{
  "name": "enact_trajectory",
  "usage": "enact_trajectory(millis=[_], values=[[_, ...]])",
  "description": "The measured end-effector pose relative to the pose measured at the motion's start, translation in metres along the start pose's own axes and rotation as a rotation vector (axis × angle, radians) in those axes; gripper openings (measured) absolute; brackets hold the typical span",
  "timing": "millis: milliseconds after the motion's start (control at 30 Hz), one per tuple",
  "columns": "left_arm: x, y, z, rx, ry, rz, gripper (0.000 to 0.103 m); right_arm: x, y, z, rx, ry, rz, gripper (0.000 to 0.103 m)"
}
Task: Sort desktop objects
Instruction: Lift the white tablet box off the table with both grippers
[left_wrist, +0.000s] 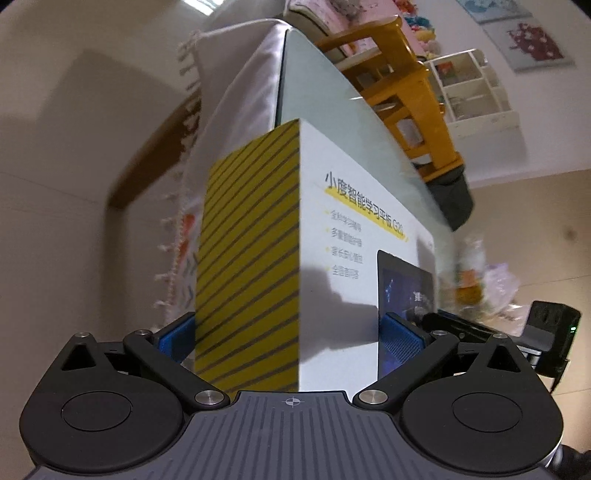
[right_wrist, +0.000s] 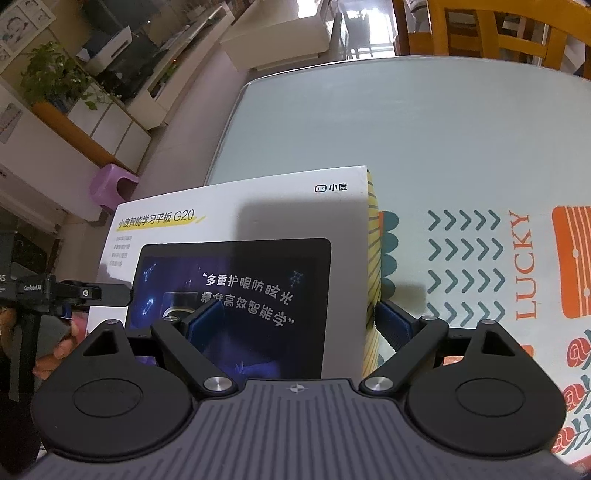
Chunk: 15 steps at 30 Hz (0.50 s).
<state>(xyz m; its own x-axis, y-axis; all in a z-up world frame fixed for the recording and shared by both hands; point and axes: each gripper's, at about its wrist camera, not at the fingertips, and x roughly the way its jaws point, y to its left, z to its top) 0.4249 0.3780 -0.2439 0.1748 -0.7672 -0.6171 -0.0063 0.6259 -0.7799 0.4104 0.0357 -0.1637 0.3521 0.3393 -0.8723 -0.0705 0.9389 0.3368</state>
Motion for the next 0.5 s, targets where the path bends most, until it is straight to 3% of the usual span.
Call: enact_trajectory(millis=[167, 500], values=[[0.011, 0.013, -0.001, -0.049, 0.013, -0.082, 0.103, 0.0, -0.001, 0.0, 0.002, 0.0, 0.004, 0.103], [0.009, 0.008, 0.001, 0.008, 0.014, -0.054, 0.103, 0.001, -0.005, 0.0, 0.008, 0.01, 0.022, 0.103]])
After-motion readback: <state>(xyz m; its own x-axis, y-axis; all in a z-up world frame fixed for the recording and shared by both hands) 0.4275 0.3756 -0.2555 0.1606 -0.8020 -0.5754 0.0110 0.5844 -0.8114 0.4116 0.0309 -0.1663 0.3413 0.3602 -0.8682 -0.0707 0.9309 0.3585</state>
